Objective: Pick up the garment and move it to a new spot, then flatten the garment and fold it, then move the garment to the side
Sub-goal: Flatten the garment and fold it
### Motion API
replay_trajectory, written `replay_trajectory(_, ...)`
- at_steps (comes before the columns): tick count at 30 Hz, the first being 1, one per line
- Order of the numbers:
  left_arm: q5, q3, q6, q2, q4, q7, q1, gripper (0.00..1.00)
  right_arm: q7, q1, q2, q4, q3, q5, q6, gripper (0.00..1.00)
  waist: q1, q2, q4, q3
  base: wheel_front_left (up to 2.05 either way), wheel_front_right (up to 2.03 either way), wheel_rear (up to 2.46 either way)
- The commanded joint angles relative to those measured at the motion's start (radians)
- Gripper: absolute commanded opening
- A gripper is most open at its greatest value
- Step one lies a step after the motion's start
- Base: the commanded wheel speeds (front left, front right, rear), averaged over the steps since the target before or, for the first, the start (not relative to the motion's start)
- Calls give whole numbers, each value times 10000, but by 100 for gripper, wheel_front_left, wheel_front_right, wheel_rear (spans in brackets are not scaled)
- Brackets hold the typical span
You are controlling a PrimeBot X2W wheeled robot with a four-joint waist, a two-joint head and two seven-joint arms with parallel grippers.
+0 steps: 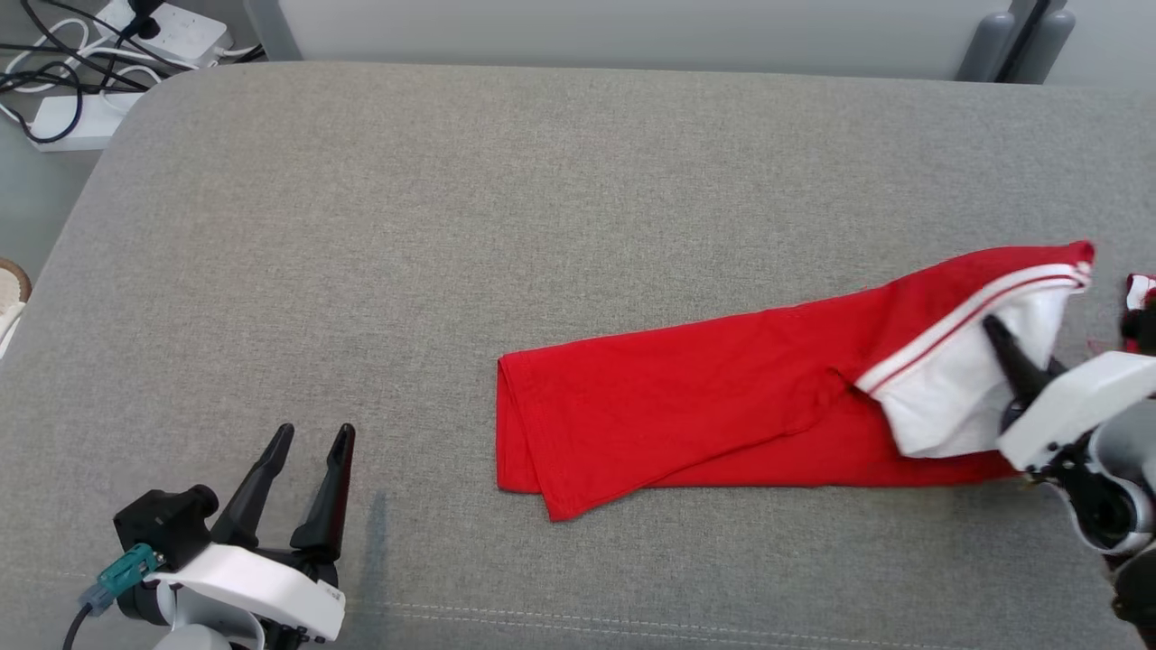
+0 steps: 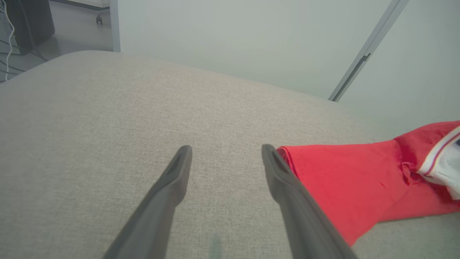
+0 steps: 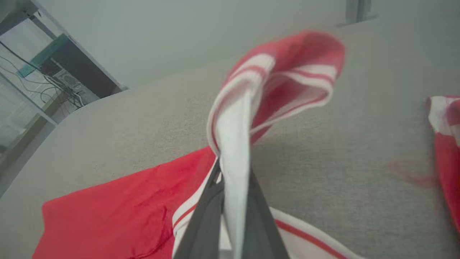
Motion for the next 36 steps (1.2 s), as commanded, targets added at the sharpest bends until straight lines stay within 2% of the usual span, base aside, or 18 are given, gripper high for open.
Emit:
replay_trajectory(1, -72, 304, 4, 202, -197, -61, -55, 100, 440, -152, -5, -794, 370, 216, 46, 0, 0, -1, -43, -60, 0, 0, 0)
replay_trajectory(4, -153, 173, 4, 84, -169, -61, -34, 100, 1502, -151, 26, -2148, 947, 560, 46, 0, 0, -1, -14, -134, 0, 0, 0)
replay_trajectory(5, -153, 173, 4, 84, -169, -61, -34, 100, 1502, -151, 26, -2148, 947, 560, 46, 0, 0, -1, -14, -134, 0, 0, 0)
replay_trajectory(9, -236, -38, 4, -69, -126, -61, -81, 100, 2579, -280, 187, -3429, 1626, 687, 46, 0, 0, -1, 199, -202, 0, 0, 0)
replay_trajectory(12, -303, -196, 4, -177, -94, -61, -126, 100, 3185, -473, 520, -3824, 2066, 636, 46, 0, 0, -1, 477, -210, 0, 0, 0)
replay_trajectory(16, -383, -382, 4, -297, -60, -61, -249, 100, 3623, -831, 1052, -3739, 2529, 357, 46, 0, 0, -1, 991, -153, 0, 0, 0)
replay_trajectory(23, -551, -848, 4, -417, -66, -61, -495, 100, 3556, -1273, 1728, -2568, 2711, -130, 46, 0, 0, -1, 2042, 45, 0, 0, 0)
replay_trajectory(24, -575, -924, 4, -439, -71, -61, -524, 100, 3491, -1311, 1768, -2351, 2671, -208, 46, 30, 0, -1, 2168, 74, 0, 0, 0)
replay_trajectory(25, -579, -987, 4, -458, -67, -61, -543, 100, 3396, -1372, 1792, -2154, 2649, -351, 46, 78, 0, -1, 2276, 107, 0, 0, 0)
replay_trajectory(26, -584, -1023, 4, -475, -56, -61, -561, 100, 3317, -1424, 1835, -2007, 2643, -445, 46, 100, 0, -1, 2361, 138, 0, 0, 0)
replay_trajectory(31, -560, -839, 4, -511, -75, -61, -514, 100, 2522, -1762, 2146, -1846, 2024, -329, 46, 100, 0, -1, 2312, 237, 0, 0, 0)
replay_trajectory(36, -406, -663, 4, -544, -158, -61, -468, 100, 1730, -1822, 1702, -1826, 954, -291, 46, 100, 0, -1, 1903, 222, 0, 0, 0)
